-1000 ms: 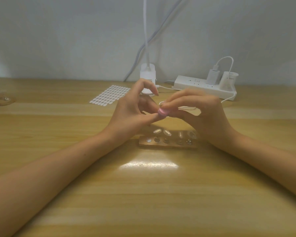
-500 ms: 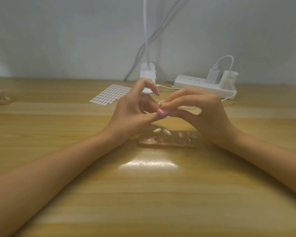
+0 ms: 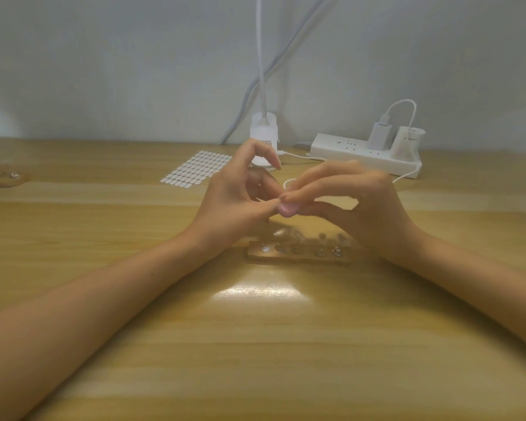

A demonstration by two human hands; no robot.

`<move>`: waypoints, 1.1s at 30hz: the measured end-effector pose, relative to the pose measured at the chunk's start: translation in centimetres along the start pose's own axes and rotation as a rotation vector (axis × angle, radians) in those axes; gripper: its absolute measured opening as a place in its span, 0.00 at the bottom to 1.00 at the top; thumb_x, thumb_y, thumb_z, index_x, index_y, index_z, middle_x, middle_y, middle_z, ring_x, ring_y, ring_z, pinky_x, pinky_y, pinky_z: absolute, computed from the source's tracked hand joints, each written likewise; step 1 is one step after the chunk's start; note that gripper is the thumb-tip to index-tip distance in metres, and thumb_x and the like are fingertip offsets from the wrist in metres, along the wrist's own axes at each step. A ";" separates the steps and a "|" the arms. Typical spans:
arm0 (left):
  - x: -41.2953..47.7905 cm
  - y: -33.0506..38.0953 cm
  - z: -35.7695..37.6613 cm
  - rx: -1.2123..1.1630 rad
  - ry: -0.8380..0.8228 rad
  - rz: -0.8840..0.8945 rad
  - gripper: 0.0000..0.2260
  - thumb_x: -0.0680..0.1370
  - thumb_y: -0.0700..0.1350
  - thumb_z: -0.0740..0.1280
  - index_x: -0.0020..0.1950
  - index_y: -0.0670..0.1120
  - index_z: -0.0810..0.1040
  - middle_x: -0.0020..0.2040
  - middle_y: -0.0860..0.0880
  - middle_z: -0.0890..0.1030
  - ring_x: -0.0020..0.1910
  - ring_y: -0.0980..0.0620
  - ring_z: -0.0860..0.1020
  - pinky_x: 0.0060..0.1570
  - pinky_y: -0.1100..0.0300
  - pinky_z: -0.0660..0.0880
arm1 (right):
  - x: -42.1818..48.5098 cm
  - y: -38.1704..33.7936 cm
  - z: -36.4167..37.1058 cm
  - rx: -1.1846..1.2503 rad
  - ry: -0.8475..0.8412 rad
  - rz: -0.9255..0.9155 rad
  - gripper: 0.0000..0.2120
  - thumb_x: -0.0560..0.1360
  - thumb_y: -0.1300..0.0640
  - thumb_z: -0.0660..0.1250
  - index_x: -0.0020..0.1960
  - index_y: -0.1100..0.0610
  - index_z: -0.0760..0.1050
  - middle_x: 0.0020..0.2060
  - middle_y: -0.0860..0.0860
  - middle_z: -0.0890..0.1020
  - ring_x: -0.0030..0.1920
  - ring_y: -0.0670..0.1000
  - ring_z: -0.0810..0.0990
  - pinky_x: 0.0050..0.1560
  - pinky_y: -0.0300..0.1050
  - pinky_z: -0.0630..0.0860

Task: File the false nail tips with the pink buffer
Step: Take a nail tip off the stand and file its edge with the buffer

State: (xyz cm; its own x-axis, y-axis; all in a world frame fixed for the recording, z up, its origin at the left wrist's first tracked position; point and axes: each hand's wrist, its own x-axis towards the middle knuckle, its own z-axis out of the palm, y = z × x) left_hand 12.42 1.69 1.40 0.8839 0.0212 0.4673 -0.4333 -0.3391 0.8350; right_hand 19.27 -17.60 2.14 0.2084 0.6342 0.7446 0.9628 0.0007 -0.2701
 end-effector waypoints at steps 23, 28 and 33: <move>-0.1 0.3 0.2 -0.020 -0.012 -0.019 0.19 0.73 0.37 0.78 0.55 0.44 0.70 0.38 0.47 0.86 0.42 0.47 0.86 0.39 0.62 0.78 | 0.0 0.2 0.0 -0.037 0.049 0.073 0.07 0.74 0.63 0.75 0.52 0.62 0.85 0.46 0.55 0.86 0.48 0.51 0.85 0.51 0.52 0.80; -0.1 0.4 0.2 -0.024 0.003 -0.036 0.20 0.72 0.36 0.78 0.55 0.44 0.70 0.38 0.47 0.86 0.43 0.46 0.86 0.37 0.61 0.80 | 0.1 0.4 -0.3 -0.010 0.105 0.136 0.07 0.73 0.65 0.75 0.52 0.62 0.85 0.46 0.55 0.86 0.48 0.51 0.85 0.52 0.53 0.80; 0.0 0.2 0.0 -0.034 -0.013 -0.033 0.19 0.73 0.35 0.77 0.55 0.45 0.70 0.37 0.50 0.85 0.38 0.52 0.85 0.38 0.62 0.77 | -0.2 -0.3 0.2 -0.088 0.003 -0.010 0.06 0.74 0.59 0.75 0.50 0.59 0.86 0.47 0.50 0.86 0.50 0.47 0.84 0.53 0.54 0.77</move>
State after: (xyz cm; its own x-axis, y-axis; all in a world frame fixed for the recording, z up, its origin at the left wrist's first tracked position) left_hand 12.31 1.57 1.57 0.9000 0.0197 0.4354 -0.4091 -0.3058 0.8597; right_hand 18.93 -17.53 1.96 0.1991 0.6322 0.7488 0.9762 -0.0611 -0.2080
